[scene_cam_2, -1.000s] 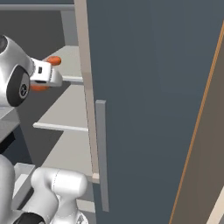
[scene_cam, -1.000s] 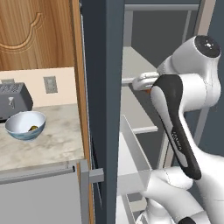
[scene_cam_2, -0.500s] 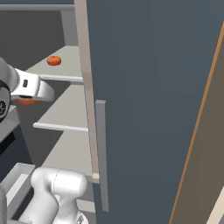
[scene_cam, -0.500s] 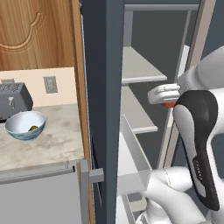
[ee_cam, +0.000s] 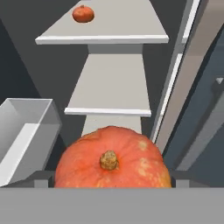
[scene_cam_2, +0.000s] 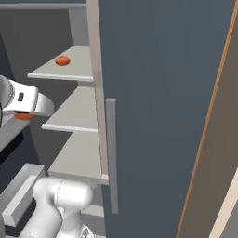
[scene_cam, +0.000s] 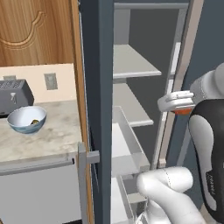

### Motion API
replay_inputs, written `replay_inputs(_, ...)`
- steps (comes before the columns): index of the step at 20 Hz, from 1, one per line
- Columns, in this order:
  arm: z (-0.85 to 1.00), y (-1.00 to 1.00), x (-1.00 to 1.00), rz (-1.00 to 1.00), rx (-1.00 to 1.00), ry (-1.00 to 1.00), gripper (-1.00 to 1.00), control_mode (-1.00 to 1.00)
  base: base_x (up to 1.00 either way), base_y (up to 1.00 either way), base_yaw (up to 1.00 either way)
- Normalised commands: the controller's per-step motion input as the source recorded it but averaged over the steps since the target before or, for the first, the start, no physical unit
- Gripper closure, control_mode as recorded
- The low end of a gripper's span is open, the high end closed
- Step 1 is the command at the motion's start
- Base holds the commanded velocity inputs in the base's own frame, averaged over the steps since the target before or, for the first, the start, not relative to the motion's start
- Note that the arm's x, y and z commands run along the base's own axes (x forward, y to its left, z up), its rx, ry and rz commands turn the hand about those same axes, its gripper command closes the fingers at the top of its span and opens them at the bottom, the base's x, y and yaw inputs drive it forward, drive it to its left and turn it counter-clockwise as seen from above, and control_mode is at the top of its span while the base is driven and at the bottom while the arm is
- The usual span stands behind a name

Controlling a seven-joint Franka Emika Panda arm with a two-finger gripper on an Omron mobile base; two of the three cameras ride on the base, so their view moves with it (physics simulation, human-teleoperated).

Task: Take the squash, sweet potato, and squash from the freezer and place them in the bowl on the counter.

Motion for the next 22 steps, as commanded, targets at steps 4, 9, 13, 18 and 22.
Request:
replay_inputs(4, 0.0, 0.0, 0.0, 0.0, 0.0, 0.0, 1.0, 1.0, -1.0, -0.15, -0.03)
replay_inputs(9, 0.0, 0.0, 0.0, 0.0, 0.0, 0.0, 1.0, 1.0, -1.0, -0.08, -0.09)
replay_inputs(13, 0.0, 0.0, 0.0, 0.0, 0.0, 0.0, 1.0, 1.0, -1.0, 0.41, -0.11)
replay_inputs(18, 0.0, 0.0, 0.0, 0.0, 0.0, 0.0, 1.0, 1.0, -0.91, 0.86, -0.12)
replay_inputs(22, 0.0, 0.0, 0.0, 0.0, 0.0, 0.0, 1.0, 1.0, -0.12, 1.0, -0.01)
